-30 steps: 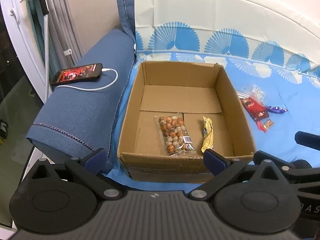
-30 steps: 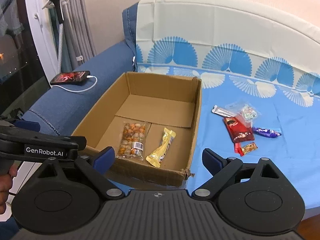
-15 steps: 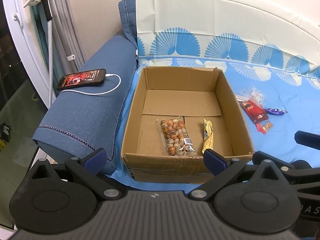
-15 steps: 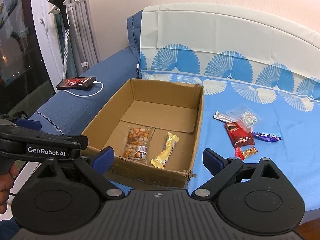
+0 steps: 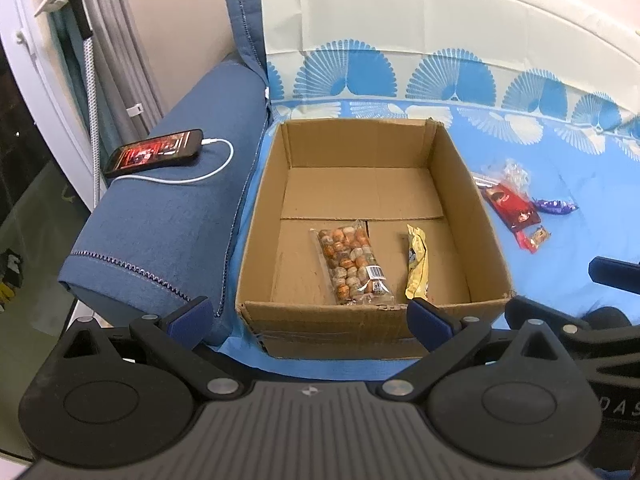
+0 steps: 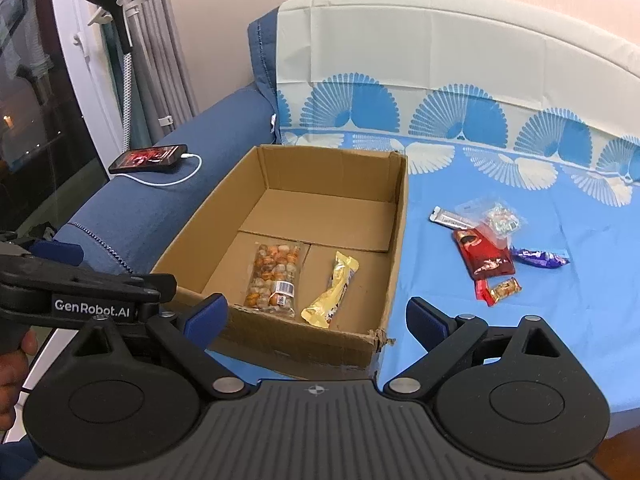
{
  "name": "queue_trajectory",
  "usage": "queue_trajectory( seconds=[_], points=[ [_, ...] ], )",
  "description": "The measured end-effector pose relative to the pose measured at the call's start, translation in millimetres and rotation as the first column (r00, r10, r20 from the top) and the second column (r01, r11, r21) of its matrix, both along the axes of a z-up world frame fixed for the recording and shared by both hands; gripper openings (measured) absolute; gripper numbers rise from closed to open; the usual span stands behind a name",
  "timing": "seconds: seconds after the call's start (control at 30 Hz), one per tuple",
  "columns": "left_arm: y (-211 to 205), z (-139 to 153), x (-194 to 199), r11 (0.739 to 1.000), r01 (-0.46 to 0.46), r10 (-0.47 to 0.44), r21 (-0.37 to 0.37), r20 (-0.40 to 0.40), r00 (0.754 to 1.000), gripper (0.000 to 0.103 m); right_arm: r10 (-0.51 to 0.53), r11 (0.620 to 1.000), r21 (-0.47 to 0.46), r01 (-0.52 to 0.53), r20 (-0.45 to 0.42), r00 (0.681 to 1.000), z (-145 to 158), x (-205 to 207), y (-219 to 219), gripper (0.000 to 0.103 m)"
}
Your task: Organize snacks
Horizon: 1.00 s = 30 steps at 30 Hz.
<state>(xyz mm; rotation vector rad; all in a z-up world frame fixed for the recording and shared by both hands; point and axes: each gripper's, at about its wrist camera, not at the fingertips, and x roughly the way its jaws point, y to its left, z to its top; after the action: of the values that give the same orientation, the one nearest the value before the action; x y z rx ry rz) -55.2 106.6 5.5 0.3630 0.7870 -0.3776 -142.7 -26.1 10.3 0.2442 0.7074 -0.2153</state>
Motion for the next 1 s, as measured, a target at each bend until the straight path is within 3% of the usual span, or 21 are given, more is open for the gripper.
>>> queue_trajectory(
  seconds=[0.33, 0.5, 0.63, 0.87, 1.0],
  points=[
    [-24.9, -7.0, 10.9, 0.998, 0.024, -0.023, 0.050, -0.024, 0.999, 0.103, -0.053, 0.997, 0.054, 0.053, 0.004, 0.999, -10.9, -0.5, -24.5, 0.097],
    [-39.3, -8.0, 23.2, 0.999, 0.017, -0.013, 0.040, -0.084, 0.996, 0.103, -0.135, 0.987, 0.089, 0.133, 0.015, 0.991, -16.7, -4.9, -54.1, 0.097],
    [-58.2, -6.2, 30.1, 0.998, 0.030, -0.025, 0.053, -0.087, 0.996, 0.103, -0.219, 0.970, 0.108, 0.217, 0.001, 0.976, -25.4, -12.7, -86.2, 0.097],
    [-124.5, 0.9, 42.9, 0.988, 0.137, -0.132, 0.068, -0.079, 0.988, 0.103, -0.384, 0.915, 0.129, 0.383, -0.021, 0.923, -45.9, -30.7, -150.7, 0.097],
    [-188.0, 1.1, 58.7, 0.965, 0.253, -0.247, 0.072, -0.082, 0.965, 0.103, -0.499, 0.855, 0.144, 0.498, -0.030, 0.866, -63.9, -36.1, -199.8, 0.097]
  ],
)
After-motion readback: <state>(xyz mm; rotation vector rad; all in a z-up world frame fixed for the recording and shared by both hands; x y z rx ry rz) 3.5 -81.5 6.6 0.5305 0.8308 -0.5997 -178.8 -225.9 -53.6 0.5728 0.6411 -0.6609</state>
